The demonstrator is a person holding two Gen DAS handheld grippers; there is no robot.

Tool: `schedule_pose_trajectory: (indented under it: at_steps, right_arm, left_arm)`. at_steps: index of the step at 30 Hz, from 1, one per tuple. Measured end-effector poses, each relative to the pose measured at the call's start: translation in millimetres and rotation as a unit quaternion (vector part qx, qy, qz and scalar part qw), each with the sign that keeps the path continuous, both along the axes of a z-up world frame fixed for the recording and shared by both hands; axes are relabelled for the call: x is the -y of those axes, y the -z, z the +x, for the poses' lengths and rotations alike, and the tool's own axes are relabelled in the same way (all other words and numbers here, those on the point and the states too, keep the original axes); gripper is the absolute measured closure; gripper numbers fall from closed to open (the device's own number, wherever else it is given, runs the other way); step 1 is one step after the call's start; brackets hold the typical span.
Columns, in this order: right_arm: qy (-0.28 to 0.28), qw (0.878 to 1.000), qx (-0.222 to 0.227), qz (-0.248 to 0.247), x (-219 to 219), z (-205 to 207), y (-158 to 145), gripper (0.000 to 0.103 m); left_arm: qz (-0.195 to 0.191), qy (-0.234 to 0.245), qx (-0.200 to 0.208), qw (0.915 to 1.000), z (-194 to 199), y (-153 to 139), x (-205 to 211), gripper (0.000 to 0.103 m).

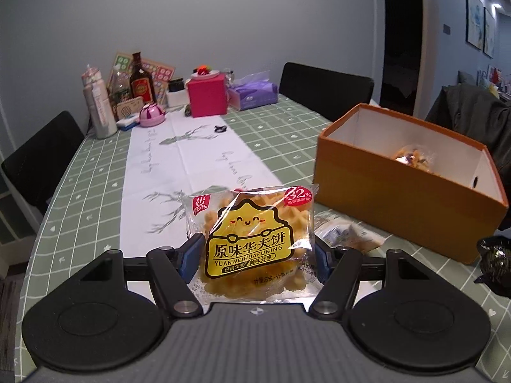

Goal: Organize snacks
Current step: 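Lift both held snacks and carry them over the orange box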

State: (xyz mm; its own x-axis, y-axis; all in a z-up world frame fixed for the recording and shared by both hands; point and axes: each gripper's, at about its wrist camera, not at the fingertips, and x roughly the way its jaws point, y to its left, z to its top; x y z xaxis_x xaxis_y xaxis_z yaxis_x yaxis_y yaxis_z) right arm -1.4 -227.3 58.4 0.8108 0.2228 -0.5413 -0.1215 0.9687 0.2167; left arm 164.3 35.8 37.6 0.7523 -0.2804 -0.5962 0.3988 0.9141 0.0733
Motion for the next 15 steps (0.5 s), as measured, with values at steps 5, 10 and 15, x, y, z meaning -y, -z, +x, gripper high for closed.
schedule_pose_trajectory:
  at_steps: [5,10,15]
  right_arm:
    - [0.013,0.999,0.031,-0.009,16.5,7.6,-23.1,0.068]
    - [0.021,0.998,0.051,-0.017,37.1,22.6,-41.9,0.068]
    - [0.027,0.998,0.054,-0.031,60.5,39.2,-55.9,0.068]
  left_arm:
    - [-0.005,0.034,0.015,0.9993,-4.5,-14.0,29.7,0.026]
    - [0.002,0.079,0.027,0.9965,-7.2,-23.4,71.2,0.026]
    - [0.011,0.119,0.033,0.9922,-7.8,-27.2,111.2,0.026]
